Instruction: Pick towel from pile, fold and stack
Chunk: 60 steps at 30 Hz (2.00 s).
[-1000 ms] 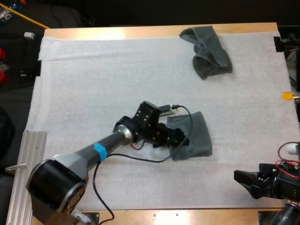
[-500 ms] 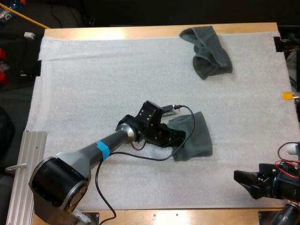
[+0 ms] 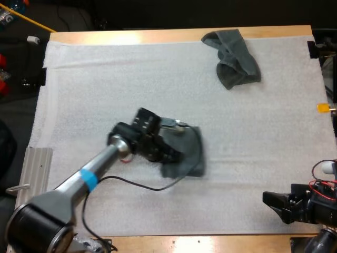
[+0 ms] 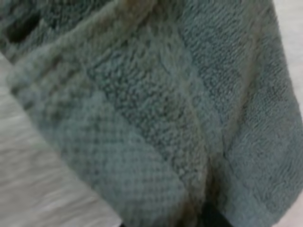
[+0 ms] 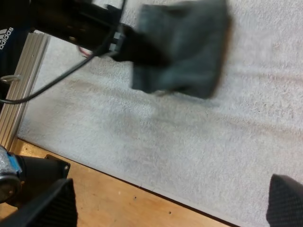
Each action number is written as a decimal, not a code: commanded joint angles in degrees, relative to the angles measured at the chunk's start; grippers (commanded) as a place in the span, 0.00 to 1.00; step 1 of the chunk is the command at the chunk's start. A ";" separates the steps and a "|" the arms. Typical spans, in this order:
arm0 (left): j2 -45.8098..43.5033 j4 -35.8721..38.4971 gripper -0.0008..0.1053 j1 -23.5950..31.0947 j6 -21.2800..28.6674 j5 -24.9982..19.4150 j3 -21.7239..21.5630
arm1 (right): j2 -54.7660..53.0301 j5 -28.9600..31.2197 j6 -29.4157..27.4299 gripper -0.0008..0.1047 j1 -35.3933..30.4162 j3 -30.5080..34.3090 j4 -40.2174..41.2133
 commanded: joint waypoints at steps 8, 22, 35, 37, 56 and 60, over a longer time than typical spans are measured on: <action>-6.23 15.54 0.01 14.37 14.26 -17.54 -0.30 | -0.05 -2.97 -0.87 0.75 0.06 -0.08 0.11; -7.02 18.39 0.01 29.59 19.34 -30.58 -0.30 | -0.05 -7.58 -0.97 0.75 0.06 -0.08 -6.95; -7.02 20.61 0.64 29.58 19.73 -38.94 -3.24 | -0.05 -7.85 -0.72 0.75 0.06 -0.08 -6.95; -7.02 22.98 0.60 29.58 18.55 -39.48 -4.69 | -0.05 -7.85 -0.72 0.75 0.06 -0.08 -6.95; -7.02 12.19 0.57 29.58 12.86 -21.10 5.65 | -0.05 -7.85 -1.06 0.75 0.06 -0.08 -6.95; -6.90 11.00 0.57 29.58 12.86 -21.76 6.64 | -0.05 -7.85 -1.06 0.75 0.06 -0.08 -6.95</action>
